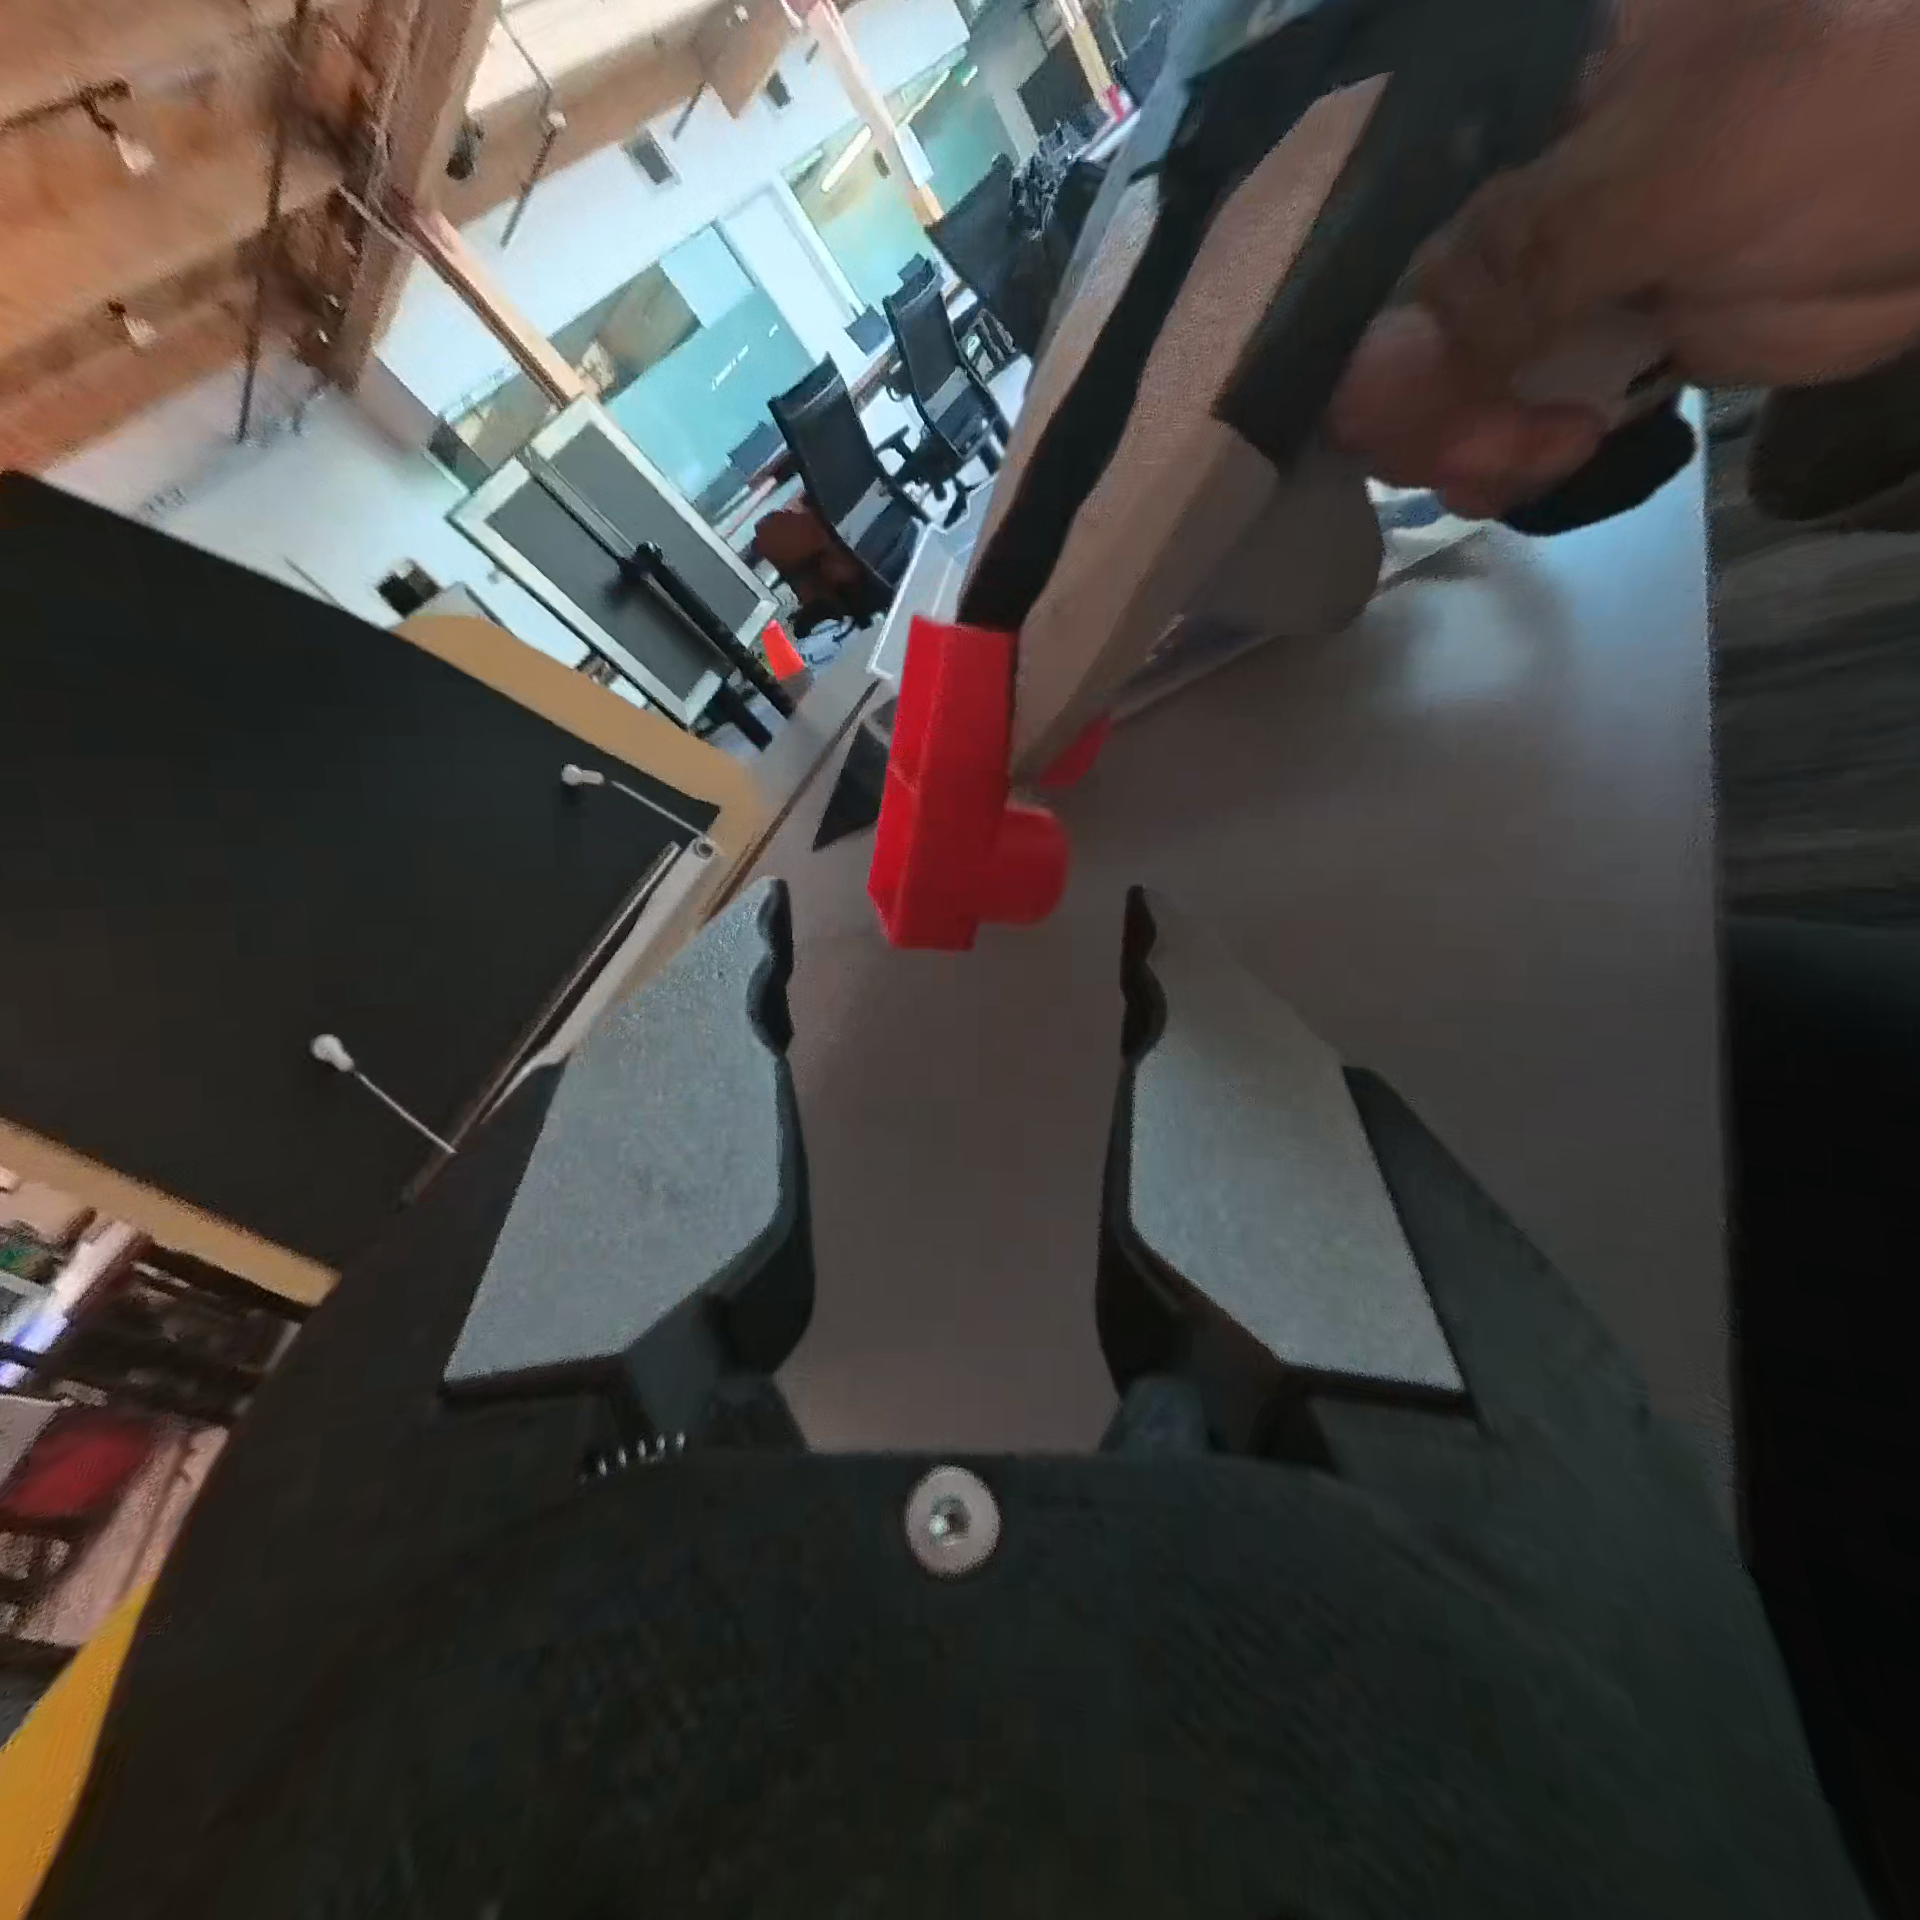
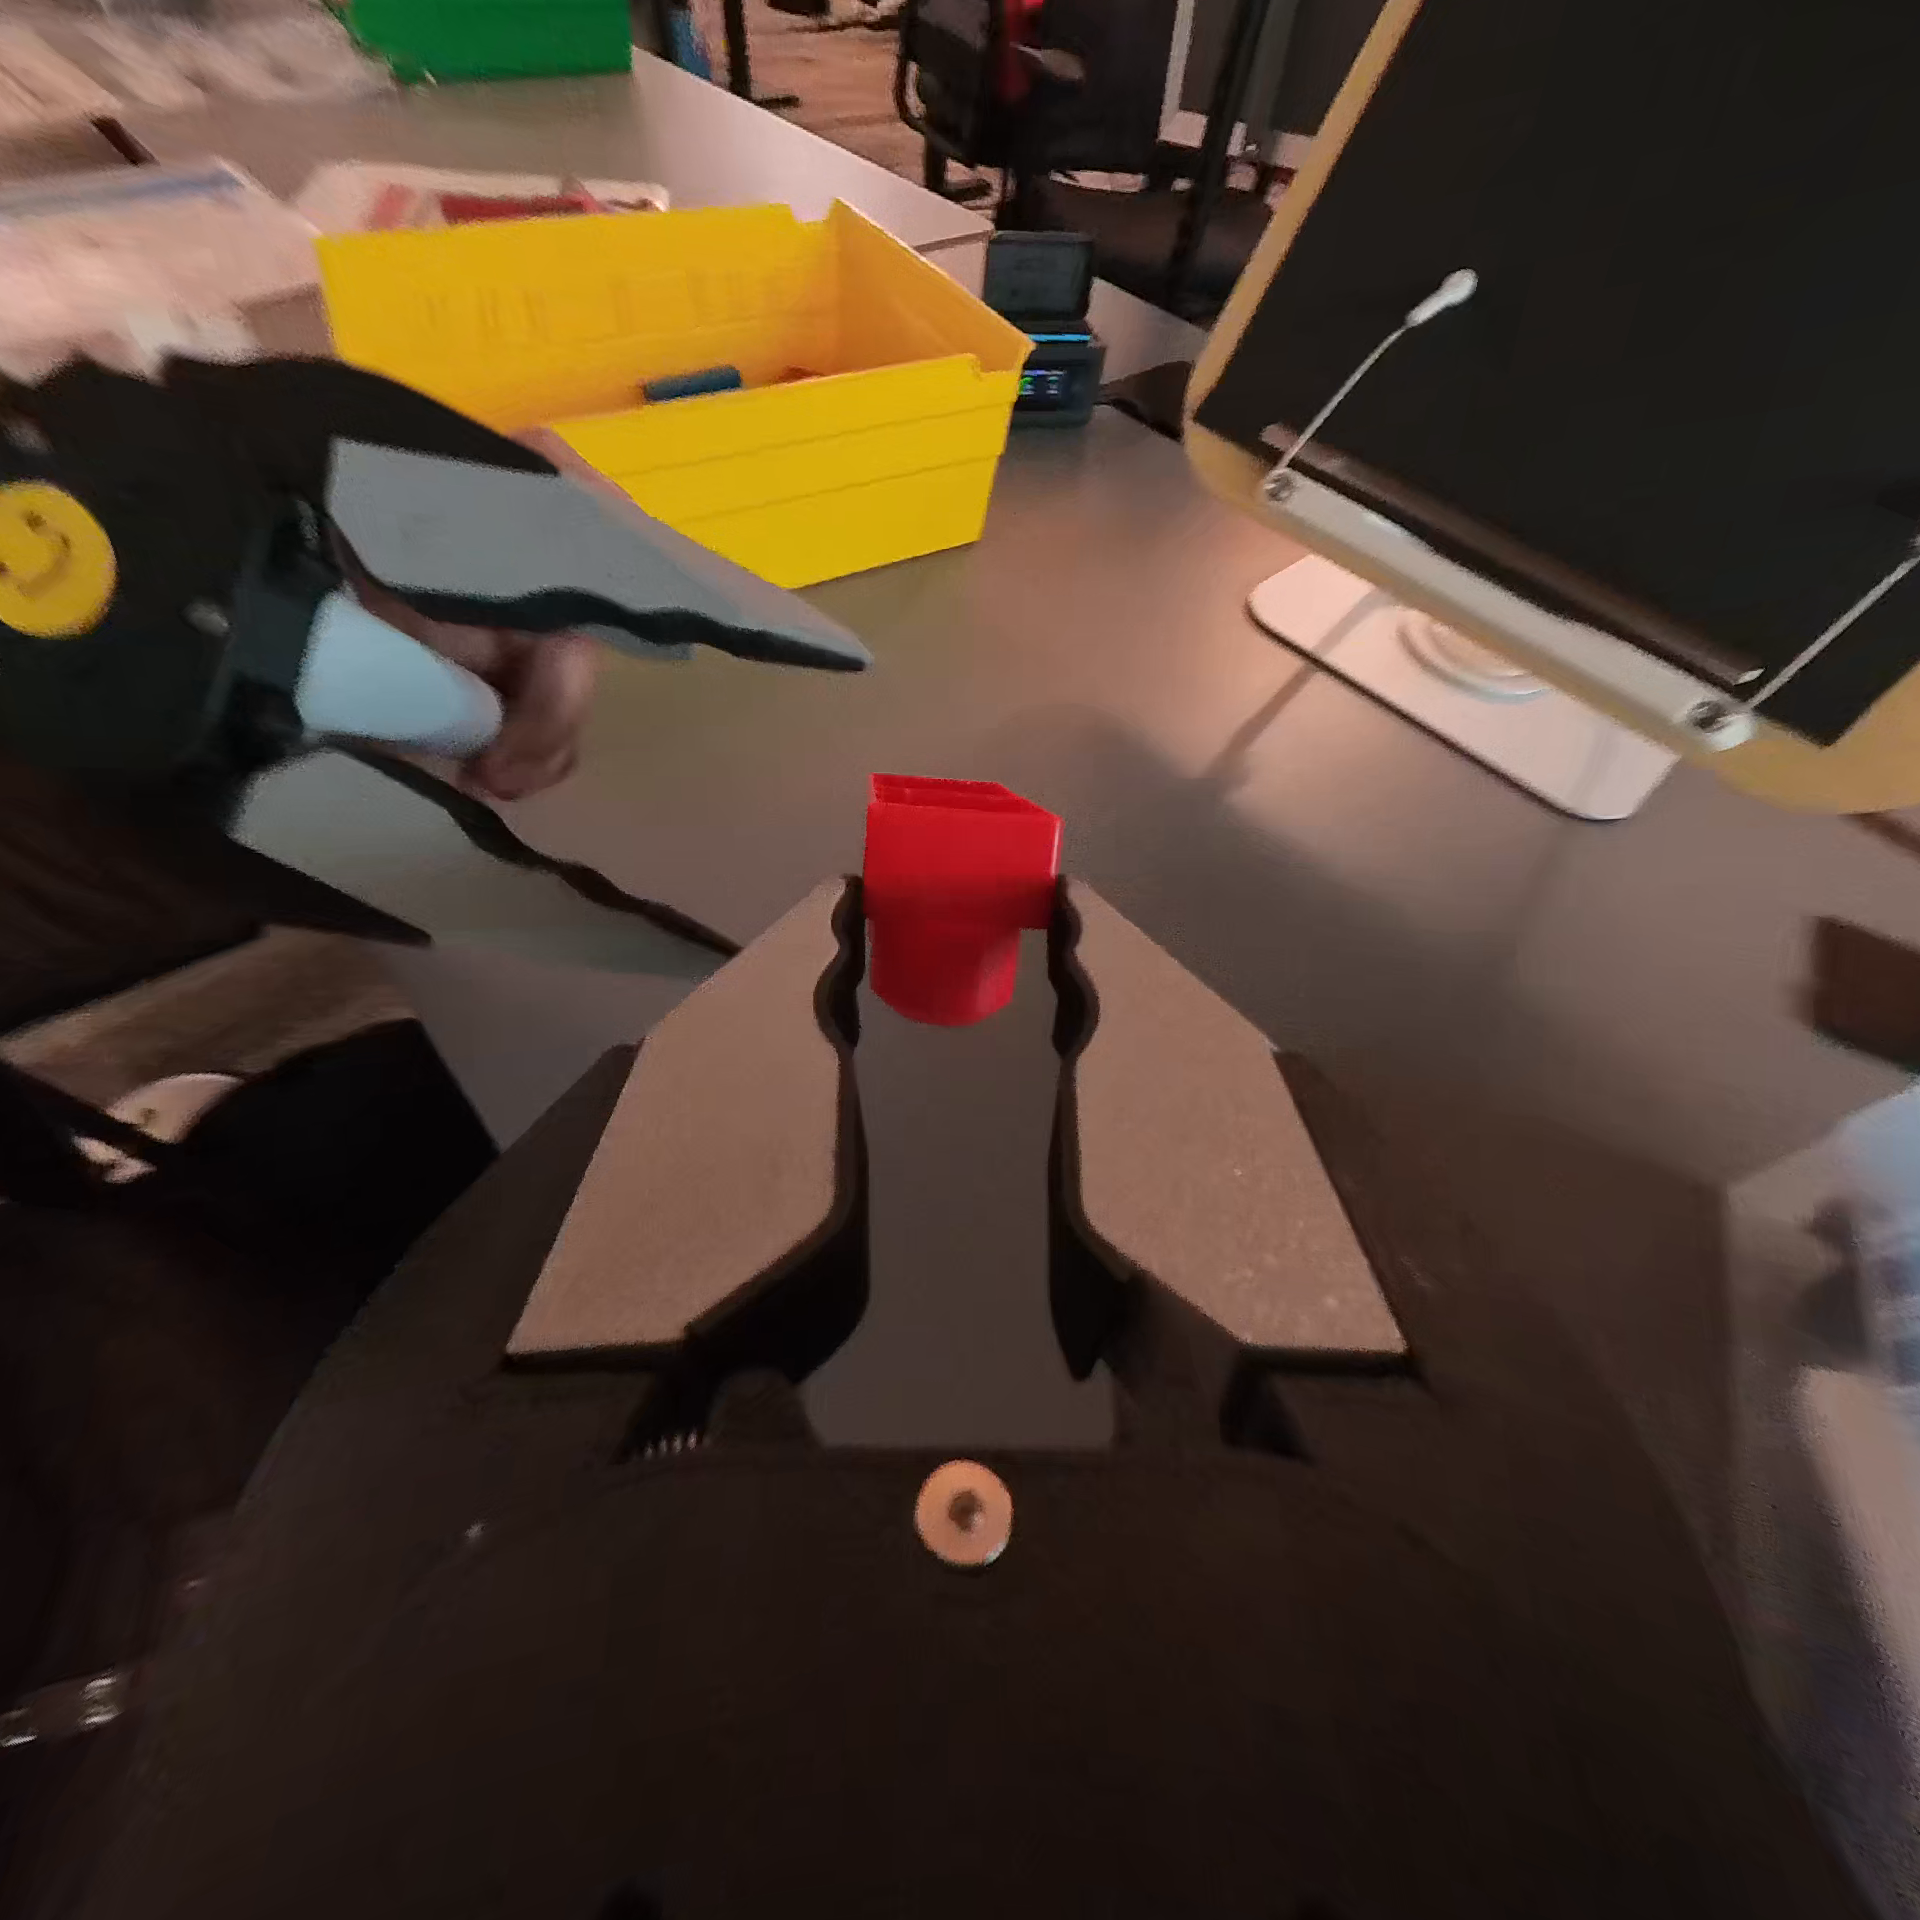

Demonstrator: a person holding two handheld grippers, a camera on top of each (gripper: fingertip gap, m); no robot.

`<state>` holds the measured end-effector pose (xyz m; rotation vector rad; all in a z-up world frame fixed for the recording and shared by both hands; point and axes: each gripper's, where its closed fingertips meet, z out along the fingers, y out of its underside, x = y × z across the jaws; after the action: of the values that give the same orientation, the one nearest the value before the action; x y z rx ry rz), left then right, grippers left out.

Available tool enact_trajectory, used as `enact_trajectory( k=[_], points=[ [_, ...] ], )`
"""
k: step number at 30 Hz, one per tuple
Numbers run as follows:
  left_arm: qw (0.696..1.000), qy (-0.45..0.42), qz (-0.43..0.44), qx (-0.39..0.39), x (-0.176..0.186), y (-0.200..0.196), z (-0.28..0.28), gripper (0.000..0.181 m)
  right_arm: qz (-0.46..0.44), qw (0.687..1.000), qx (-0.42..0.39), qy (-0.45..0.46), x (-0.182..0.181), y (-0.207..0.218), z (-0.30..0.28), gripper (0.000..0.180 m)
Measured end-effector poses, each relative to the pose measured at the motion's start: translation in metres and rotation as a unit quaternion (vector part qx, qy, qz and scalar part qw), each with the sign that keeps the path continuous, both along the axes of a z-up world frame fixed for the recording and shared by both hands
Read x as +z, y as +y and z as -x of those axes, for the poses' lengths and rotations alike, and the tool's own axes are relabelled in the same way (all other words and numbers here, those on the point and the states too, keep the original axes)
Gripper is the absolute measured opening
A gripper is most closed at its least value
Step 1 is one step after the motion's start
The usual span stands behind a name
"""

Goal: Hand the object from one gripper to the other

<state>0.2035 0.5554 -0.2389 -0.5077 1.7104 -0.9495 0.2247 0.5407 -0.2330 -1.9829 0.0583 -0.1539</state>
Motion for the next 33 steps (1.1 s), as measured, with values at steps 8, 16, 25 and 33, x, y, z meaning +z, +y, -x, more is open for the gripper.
enact_trajectory(
  k=[8,16,25,33],
  points=[
    [0.997,-0.038,-0.071,0.012,0.001,-0.004,0.001,0.040,-0.027,0.989,0.083,0.122,0.005,0.006,0.033,0.032],
    [0.910,0.096,0.341,-0.217,0.052,-0.010,0.033,0.039,-0.114,0.976,0.160,0.098,0.042,-0.010,0.046,0.056],
    [0.784,0.255,0.468,-0.318,0.041,-0.025,0.043,0.039,-0.138,0.964,0.189,0.124,0.046,-0.001,0.060,0.066],
    [0.804,0.276,0.442,-0.285,0.024,-0.032,0.034,0.041,-0.132,0.949,0.194,0.213,0.040,0.001,0.053,0.041]
  ],
)
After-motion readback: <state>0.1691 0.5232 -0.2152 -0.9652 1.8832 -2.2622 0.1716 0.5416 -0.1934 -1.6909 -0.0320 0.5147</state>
